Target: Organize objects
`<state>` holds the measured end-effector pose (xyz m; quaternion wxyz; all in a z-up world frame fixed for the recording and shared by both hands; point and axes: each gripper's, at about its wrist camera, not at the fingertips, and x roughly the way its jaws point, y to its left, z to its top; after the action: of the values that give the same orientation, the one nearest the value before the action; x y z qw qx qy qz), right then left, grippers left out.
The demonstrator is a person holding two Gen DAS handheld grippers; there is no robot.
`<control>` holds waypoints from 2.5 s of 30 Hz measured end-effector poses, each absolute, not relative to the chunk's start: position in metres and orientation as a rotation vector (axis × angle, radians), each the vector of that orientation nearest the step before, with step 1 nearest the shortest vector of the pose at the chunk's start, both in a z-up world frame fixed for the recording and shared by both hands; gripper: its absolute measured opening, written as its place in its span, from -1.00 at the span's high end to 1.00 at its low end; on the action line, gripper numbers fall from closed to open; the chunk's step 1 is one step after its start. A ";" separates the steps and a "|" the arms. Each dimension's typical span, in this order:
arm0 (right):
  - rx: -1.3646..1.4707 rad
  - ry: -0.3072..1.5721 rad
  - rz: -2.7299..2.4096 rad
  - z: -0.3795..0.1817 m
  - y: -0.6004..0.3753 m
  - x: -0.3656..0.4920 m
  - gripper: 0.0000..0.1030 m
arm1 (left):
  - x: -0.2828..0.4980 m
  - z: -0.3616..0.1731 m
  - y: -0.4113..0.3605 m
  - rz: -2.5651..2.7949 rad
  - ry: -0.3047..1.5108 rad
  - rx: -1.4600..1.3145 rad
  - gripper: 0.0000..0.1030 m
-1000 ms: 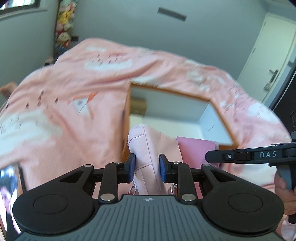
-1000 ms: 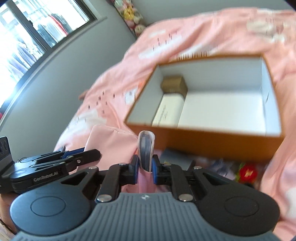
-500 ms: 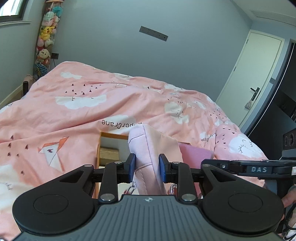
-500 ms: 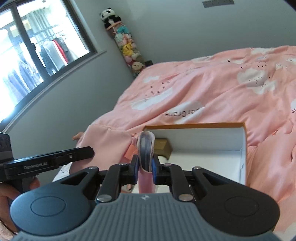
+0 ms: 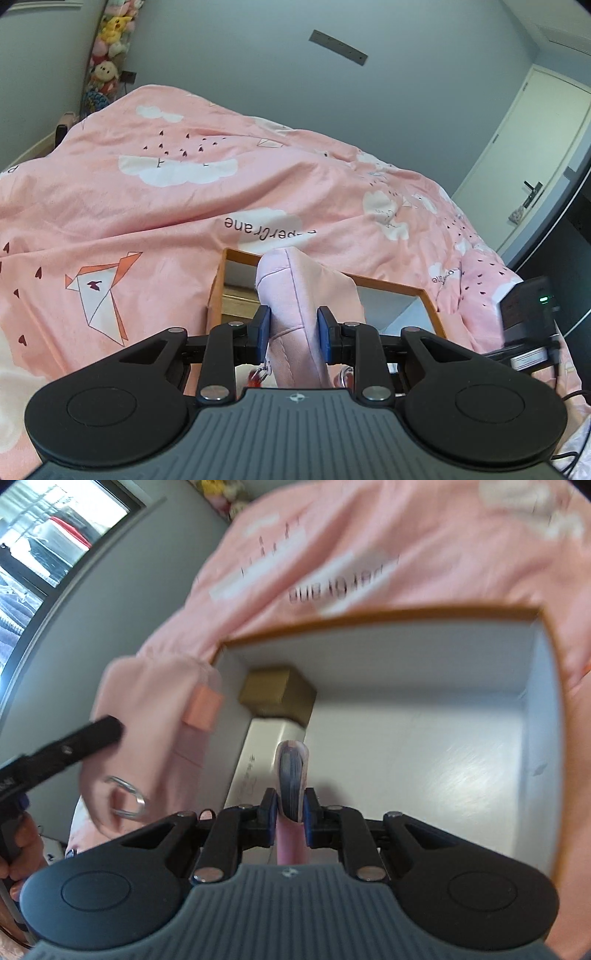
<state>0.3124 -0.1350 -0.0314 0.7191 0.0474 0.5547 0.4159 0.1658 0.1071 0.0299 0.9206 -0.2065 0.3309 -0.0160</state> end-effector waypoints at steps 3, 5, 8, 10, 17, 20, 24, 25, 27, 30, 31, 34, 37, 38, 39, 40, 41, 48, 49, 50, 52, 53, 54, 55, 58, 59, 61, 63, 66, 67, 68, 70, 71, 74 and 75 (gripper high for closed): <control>0.113 1.308 0.938 -0.052 -0.121 0.323 0.70 | 0.171 0.026 0.111 -0.029 0.691 -0.430 0.42; 0.128 1.350 0.941 -0.063 -0.115 0.329 0.70 | 0.174 0.023 0.113 -0.032 0.702 -0.442 0.42; 0.131 1.381 0.934 -0.072 -0.111 0.332 0.69 | 0.177 0.018 0.114 -0.046 0.713 -0.457 0.42; 0.120 1.400 0.917 -0.077 -0.109 0.334 0.68 | 0.179 0.017 0.114 -0.058 0.716 -0.462 0.41; 0.061 1.430 0.870 -0.091 -0.102 0.339 0.61 | 0.186 0.013 0.112 -0.097 0.730 -0.499 0.42; 0.051 1.451 0.839 -0.095 -0.100 0.339 0.53 | 0.186 0.011 0.113 -0.100 0.738 -0.513 0.41; 0.009 1.496 0.783 -0.104 -0.096 0.339 0.33 | 0.187 0.006 0.113 -0.108 0.758 -0.541 0.42; 0.003 1.504 0.775 -0.107 -0.095 0.339 0.31 | 0.187 0.004 0.113 -0.109 0.764 -0.549 0.41; -0.005 1.507 0.769 -0.106 -0.095 0.340 0.26 | 0.186 0.001 0.112 -0.109 0.777 -0.569 0.42; -0.008 1.475 0.728 -0.100 -0.105 0.342 0.16 | 0.186 -0.004 0.112 -0.119 0.790 -0.607 0.42; -0.013 1.452 0.715 -0.095 -0.110 0.342 0.12 | 0.186 -0.006 0.111 -0.124 0.795 -0.619 0.42; -0.020 1.363 0.687 -0.074 -0.128 0.343 0.12 | 0.190 -0.014 0.106 -0.138 0.819 -0.638 0.42; -0.046 1.254 0.654 -0.051 -0.146 0.340 0.12 | 0.199 -0.031 0.096 -0.137 0.862 -0.629 0.42; -0.058 1.224 0.644 -0.045 -0.150 0.338 0.12 | 0.202 -0.037 0.092 -0.132 0.883 -0.619 0.42; -0.071 1.198 0.640 -0.041 -0.153 0.336 0.12 | 0.204 -0.043 0.088 -0.131 0.898 -0.609 0.42; -0.075 1.183 0.639 -0.038 -0.156 0.335 0.12 | 0.204 -0.048 0.084 -0.131 0.910 -0.598 0.42; -0.073 1.176 0.641 -0.036 -0.157 0.334 0.12 | 0.205 -0.052 0.081 -0.128 0.922 -0.586 0.42; 0.045 1.250 0.720 -0.048 -0.154 0.325 0.12 | 0.206 -0.061 0.069 -0.100 0.977 -0.455 0.41; 0.063 1.270 0.734 -0.051 -0.152 0.324 0.12 | 0.207 -0.060 0.066 -0.094 0.981 -0.420 0.40; 0.083 1.286 0.748 -0.054 -0.151 0.323 0.12 | 0.208 -0.060 0.062 -0.089 0.983 -0.384 0.40; 0.112 1.319 0.769 -0.058 -0.147 0.320 0.12 | 0.210 -0.062 0.056 -0.094 0.996 -0.323 0.37; 0.120 1.330 0.779 -0.061 -0.145 0.319 0.12 | 0.211 -0.063 0.054 -0.100 1.003 -0.296 0.36; 0.122 1.338 0.788 -0.062 -0.143 0.317 0.12 | 0.212 -0.064 0.052 -0.103 1.011 -0.275 0.32; 0.120 1.345 0.795 -0.064 -0.140 0.316 0.12 | 0.212 -0.064 0.051 -0.103 1.017 -0.262 0.29; 0.105 1.355 0.802 -0.069 -0.134 0.312 0.13 | 0.212 -0.063 0.050 -0.113 1.026 -0.238 0.21; 0.101 1.357 0.800 -0.070 -0.133 0.312 0.14 | 0.211 -0.061 0.049 -0.113 1.027 -0.222 0.20; 0.102 1.364 0.803 -0.074 -0.129 0.313 0.21 | 0.207 -0.056 0.045 -0.106 1.014 -0.169 0.18; 0.108 1.380 0.812 -0.079 -0.126 0.314 0.37 | 0.201 -0.050 0.042 -0.099 0.990 -0.108 0.19; 0.100 1.388 0.832 -0.081 -0.121 0.311 0.45 | 0.198 -0.048 0.041 -0.115 0.990 -0.061 0.38; 0.094 1.387 0.838 -0.081 -0.119 0.310 0.45 | 0.199 -0.050 0.039 -0.124 1.002 -0.046 0.51; 0.083 1.385 0.837 -0.081 -0.117 0.309 0.46 | 0.200 -0.053 0.038 -0.123 1.019 -0.028 0.56; 0.065 1.384 0.824 -0.083 -0.115 0.308 0.46 | 0.204 -0.059 0.034 -0.109 1.036 0.010 0.64; 0.060 1.389 0.816 -0.085 -0.113 0.308 0.46 | 0.205 -0.062 0.034 -0.111 1.041 0.012 0.64; 0.047 1.399 0.795 -0.091 -0.111 0.308 0.46 | 0.206 -0.063 0.036 -0.113 1.044 -0.007 0.64; 0.048 1.396 0.796 -0.091 -0.112 0.308 0.46 | 0.205 -0.062 0.037 -0.112 1.038 -0.013 0.64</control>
<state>0.3078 -0.1115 -0.0908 0.6940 0.0213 0.6252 0.3563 0.2054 0.0368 -0.0618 0.8669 -0.0061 0.4955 -0.0533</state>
